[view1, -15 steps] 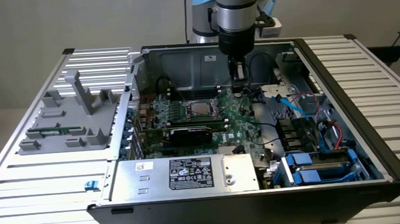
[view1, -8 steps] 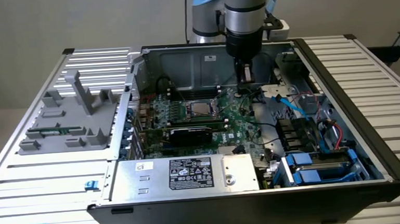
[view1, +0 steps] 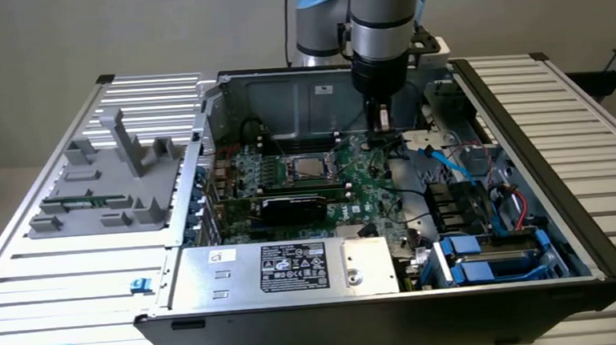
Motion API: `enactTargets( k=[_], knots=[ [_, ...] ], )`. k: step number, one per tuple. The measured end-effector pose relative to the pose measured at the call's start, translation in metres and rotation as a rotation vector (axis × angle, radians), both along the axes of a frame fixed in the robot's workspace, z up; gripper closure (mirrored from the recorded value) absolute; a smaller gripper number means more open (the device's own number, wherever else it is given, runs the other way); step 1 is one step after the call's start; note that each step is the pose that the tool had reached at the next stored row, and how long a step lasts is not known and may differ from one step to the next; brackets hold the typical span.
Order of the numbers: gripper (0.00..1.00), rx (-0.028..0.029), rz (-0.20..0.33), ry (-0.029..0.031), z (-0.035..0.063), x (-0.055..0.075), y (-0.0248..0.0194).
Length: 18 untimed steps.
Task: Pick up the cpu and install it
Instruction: 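Close the cpu cover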
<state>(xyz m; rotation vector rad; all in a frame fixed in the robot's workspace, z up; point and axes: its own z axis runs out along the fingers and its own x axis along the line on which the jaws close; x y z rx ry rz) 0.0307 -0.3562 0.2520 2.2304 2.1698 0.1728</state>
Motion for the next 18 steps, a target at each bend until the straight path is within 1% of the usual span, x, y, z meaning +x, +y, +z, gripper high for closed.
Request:
enactTargets(
  k=[1,4,5,7,9,10,11,12,13,15,16,18],
  knots=[
    [0.89,0.0069,0.0,0.0038,-0.0003,0.0,-0.0009],
    [0.89,0.0332,0.0,0.0169,-0.0009,0.0,-0.004],
    [0.89,0.0412,0.0,0.0212,-0.0012,0.0,-0.0052],
    [0.89,0.0538,0.0,0.0308,-0.0018,0.0,-0.0074],
    [0.89,0.0642,0.0,0.0419,-0.0024,0.0,-0.0097],
    [0.89,0.0699,0.0,0.0485,-0.0026,0.0,-0.0107],
    [0.89,0.076,0.0,0.0564,-0.0027,0.0,-0.0118],
    [0.89,0.0822,-0.001,0.0669,-0.0028,0.0,-0.0128],
    [0.89,0.0879,-0.001,0.0788,-0.0028,0.0,-0.0135],
    [0.89,0.1037,-0.002,0.1072,-0.0029,0.0,-0.0145],
    [0.89,0.1117,-0.002,0.1201,-0.0029,0.0,-0.015],
    [0.89,0.1264,-0.002,0.143,-0.0028,0.0,-0.0161]
  ],
)
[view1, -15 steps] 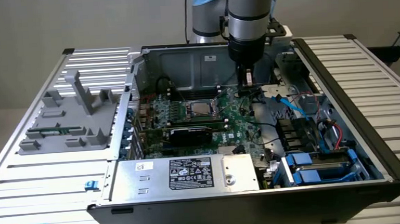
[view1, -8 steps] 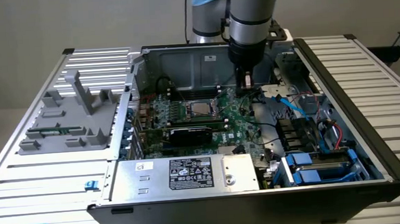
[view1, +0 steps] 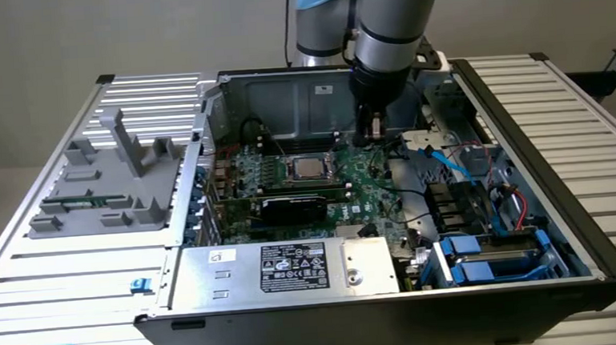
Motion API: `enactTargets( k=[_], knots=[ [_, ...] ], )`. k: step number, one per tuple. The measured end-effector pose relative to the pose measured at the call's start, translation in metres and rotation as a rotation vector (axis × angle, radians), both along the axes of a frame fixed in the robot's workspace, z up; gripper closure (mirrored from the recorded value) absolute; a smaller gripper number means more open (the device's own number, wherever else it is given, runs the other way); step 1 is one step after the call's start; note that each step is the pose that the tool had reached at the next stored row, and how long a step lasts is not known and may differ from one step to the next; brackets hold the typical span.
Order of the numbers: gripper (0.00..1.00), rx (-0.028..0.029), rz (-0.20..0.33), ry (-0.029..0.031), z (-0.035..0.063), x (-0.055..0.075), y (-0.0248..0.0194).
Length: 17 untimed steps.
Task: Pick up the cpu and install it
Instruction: 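Close the cpu cover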
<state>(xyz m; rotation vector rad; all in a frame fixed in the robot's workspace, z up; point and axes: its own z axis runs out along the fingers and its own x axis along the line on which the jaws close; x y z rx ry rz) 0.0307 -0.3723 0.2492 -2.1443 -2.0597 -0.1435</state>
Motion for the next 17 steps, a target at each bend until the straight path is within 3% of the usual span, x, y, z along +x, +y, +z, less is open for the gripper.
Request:
enactTargets(
  k=[3,5,10,13,17],
  knots=[
    [0.89,0.0183,0.0,0.0266,0.0004,0.0,-0.0012],
    [0.89,0.0276,0.0,0.0361,0.0016,-0.001,-0.0014],
    [0.89,0.0432,0.0,0.0402,0.0042,-0.013,-0.0016],
    [0.89,0.0466,0.0,0.0405,0.0044,-0.025,-0.0018],
    [0.89,0.0466,0.0,0.0407,0.0044,-0.039,-0.0019]
  ],
)
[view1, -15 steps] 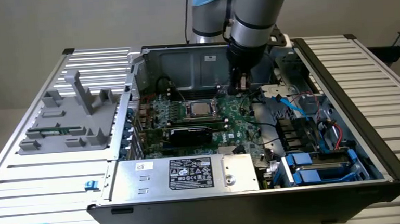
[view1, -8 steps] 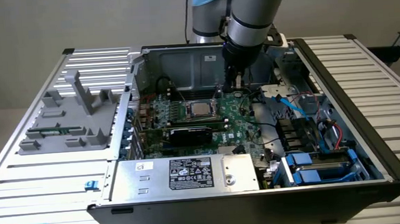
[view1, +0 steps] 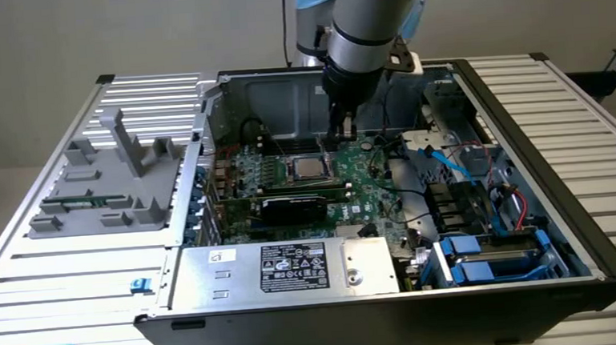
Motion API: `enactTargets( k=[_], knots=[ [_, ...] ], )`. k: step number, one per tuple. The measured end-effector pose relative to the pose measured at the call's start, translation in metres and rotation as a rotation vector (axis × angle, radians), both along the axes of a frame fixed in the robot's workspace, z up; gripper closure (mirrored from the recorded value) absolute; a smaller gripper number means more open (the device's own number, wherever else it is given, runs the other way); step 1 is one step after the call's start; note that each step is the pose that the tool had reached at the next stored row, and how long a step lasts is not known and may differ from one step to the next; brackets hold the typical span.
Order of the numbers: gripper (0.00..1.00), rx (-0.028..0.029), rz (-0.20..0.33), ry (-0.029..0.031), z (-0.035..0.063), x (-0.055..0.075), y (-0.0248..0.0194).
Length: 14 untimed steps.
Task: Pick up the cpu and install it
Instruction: 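Close the cpu cover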
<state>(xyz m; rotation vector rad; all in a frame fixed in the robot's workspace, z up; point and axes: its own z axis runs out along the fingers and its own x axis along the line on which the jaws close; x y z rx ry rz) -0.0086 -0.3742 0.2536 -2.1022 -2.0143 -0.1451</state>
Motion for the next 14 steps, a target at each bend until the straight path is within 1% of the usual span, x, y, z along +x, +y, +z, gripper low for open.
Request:
enactTargets(
  k=[6,8,11,14],
  knots=[
    [0.89,0.0002,0.0,-0.0001,-0.0014,-0.023,-0.0002],
    [0.89,-0.0013,0.0,0.0004,-0.0021,-0.028,-0.0002],
    [0.89,-0.0076,0.0,0.0008,-0.0036,-0.037,-0.0002],
    [0.89,-0.0168,0.0,0.001,-0.006,-0.044,-0.0002]
  ],
)
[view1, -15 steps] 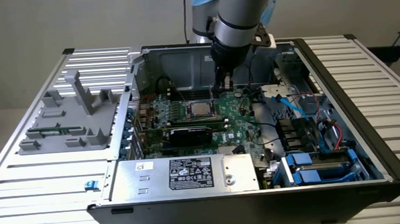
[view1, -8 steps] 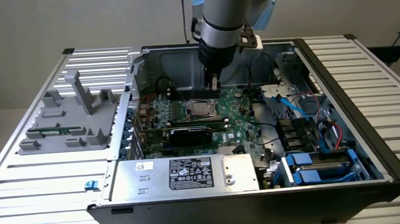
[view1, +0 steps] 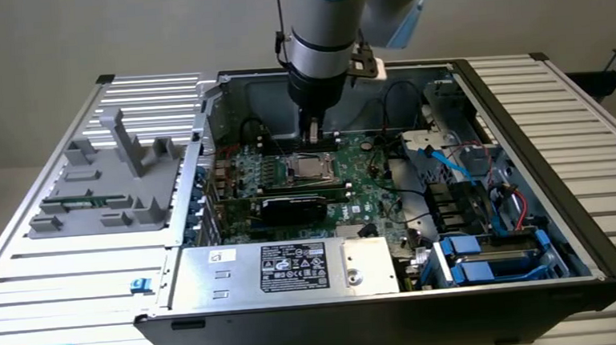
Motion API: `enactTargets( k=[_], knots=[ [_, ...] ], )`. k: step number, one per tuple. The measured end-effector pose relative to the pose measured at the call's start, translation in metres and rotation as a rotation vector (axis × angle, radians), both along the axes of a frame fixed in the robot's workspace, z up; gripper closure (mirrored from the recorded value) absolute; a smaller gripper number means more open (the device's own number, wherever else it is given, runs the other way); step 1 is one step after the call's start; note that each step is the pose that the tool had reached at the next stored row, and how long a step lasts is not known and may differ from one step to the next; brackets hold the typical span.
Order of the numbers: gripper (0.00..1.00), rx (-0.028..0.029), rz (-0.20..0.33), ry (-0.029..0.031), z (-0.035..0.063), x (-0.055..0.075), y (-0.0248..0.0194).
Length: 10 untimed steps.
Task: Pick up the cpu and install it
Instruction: 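Close the cpu cover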
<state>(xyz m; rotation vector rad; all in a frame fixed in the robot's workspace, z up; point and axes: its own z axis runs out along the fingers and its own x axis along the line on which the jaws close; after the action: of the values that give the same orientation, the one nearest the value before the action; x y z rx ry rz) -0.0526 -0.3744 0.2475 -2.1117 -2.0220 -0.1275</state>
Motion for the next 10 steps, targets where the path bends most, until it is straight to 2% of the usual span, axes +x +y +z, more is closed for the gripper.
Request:
enactTargets(
  k=[10],
  knots=[
    [0.89,-0.0147,0.0,0.0009,-0.0106,-0.0111,-0.0011]
  ],
)
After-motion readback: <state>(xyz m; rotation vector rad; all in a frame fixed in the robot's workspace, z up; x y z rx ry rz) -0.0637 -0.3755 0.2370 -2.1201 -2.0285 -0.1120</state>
